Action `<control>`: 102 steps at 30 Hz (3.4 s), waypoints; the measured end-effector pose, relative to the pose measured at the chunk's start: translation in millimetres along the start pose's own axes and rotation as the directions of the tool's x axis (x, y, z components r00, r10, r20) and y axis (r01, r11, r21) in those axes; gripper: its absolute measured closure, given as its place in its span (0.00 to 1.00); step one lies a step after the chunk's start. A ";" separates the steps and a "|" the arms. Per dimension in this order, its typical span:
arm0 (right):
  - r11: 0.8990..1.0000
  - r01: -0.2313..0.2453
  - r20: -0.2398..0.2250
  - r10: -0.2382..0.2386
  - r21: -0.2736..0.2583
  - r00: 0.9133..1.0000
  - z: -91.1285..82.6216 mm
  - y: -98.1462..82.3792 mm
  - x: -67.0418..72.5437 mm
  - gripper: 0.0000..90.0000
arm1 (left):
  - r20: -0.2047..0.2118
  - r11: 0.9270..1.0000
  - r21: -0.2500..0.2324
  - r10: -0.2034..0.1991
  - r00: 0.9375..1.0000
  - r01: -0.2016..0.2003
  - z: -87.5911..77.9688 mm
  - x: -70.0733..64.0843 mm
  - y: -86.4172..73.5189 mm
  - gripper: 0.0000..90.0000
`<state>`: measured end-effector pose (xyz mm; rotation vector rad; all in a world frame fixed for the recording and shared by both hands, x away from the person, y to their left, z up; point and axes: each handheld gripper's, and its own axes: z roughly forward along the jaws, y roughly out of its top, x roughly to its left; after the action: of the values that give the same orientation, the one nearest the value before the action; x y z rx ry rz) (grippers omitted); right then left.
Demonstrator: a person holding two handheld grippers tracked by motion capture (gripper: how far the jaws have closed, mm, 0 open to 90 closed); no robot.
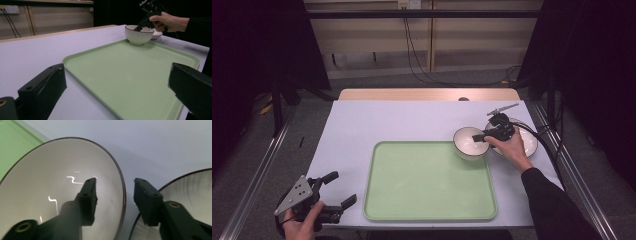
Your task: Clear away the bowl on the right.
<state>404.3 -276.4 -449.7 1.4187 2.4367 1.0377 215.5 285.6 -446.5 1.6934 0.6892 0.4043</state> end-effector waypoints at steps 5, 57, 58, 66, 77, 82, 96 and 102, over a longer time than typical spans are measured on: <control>1.000 0.000 -0.008 -0.001 -0.028 1.000 -2.2 1.1 0.5 0.37 | -0.003 1.000 0.007 0.011 1.000 -0.011 -0.8 0.8 0.1 0.02; 0.940 0.055 0.183 0.008 -0.337 0.983 -70.4 -53.7 20.8 0.03 | -0.006 1.000 -0.005 0.002 1.000 -0.002 -0.4 -0.2 0.3 0.02; 0.938 0.054 0.186 0.012 -0.343 0.982 -72.6 -55.6 21.1 0.03 | -0.007 1.000 -0.005 0.003 1.000 -0.003 -0.5 -0.1 0.2 0.02; 0.932 0.049 0.194 0.023 -0.359 0.981 -84.7 -73.1 22.7 0.03 | 0.003 1.000 -0.005 0.008 1.000 -0.008 -0.1 -0.1 0.9 0.02; 0.934 0.015 0.166 0.048 -0.357 0.985 -101.0 -94.9 31.2 0.02 | 0.000 1.000 -0.009 0.003 1.000 -0.003 -0.2 -0.2 0.6 0.02; 0.926 0.008 0.170 0.061 -0.376 0.983 -106.8 -107.4 35.6 0.02 | -0.004 1.000 -0.009 0.005 1.000 -0.005 -0.4 -0.3 0.6 0.02; 0.910 0.015 0.177 0.065 -0.414 0.982 -122.9 -135.5 45.5 0.02 | 0.000 1.000 -0.015 -0.003 1.000 0.003 -0.5 -0.8 0.8 0.02; 0.908 0.019 0.183 0.064 -0.419 0.981 -129.9 -150.5 50.2 0.02 | 0.002 1.000 -0.017 -0.001 1.000 0.001 -0.6 -1.4 1.2 0.02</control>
<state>212.6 -347.7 -434.8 1.3278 1.9152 1.2677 214.4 285.1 -445.0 1.6770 0.6834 0.4072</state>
